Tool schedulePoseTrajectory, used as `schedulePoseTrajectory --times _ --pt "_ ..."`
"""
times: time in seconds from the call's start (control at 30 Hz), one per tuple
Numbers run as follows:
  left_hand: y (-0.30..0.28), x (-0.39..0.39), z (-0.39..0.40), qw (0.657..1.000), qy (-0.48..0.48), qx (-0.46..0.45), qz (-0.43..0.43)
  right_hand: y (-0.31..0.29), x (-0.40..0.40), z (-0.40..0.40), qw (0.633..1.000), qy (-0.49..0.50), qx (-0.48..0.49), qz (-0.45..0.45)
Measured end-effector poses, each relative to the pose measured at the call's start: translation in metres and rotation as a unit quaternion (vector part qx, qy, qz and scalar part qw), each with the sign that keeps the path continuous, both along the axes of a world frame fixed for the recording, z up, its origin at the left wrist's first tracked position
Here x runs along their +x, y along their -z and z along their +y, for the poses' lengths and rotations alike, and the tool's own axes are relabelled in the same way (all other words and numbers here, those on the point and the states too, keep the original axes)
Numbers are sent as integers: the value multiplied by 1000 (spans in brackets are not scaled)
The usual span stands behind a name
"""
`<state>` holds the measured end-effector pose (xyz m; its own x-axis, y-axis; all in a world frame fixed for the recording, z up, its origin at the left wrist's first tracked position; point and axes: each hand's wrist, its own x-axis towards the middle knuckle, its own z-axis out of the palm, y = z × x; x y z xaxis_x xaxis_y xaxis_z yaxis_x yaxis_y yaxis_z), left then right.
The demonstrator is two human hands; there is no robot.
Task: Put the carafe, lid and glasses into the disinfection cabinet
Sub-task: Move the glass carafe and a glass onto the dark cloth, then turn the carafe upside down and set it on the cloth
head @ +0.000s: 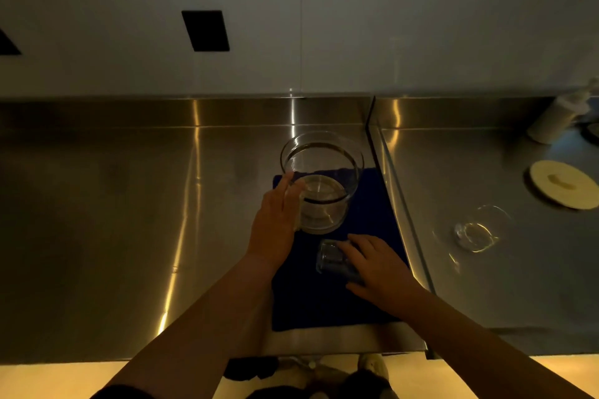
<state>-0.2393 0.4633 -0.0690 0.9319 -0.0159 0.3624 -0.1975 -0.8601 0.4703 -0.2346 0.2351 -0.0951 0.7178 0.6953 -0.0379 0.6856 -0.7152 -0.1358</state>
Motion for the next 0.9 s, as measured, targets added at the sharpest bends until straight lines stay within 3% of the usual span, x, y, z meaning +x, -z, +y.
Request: schedulePoseTrajectory --times 0.43,0.57,0.73,0.9 --pt "7 1 2 1000 -1 0 17 8 0 60 994 -18 -109 -28" --pt "6 0 2 1000 11 -10 2 0 -3 54 997 -31 -66 -27" --pt "10 2 3 1000 9 13 -18 -22 -19 44 995 -19 74 -67" --pt "16 7 2 998 3 54 -35 -33 -30 39 991 29 104 -83"
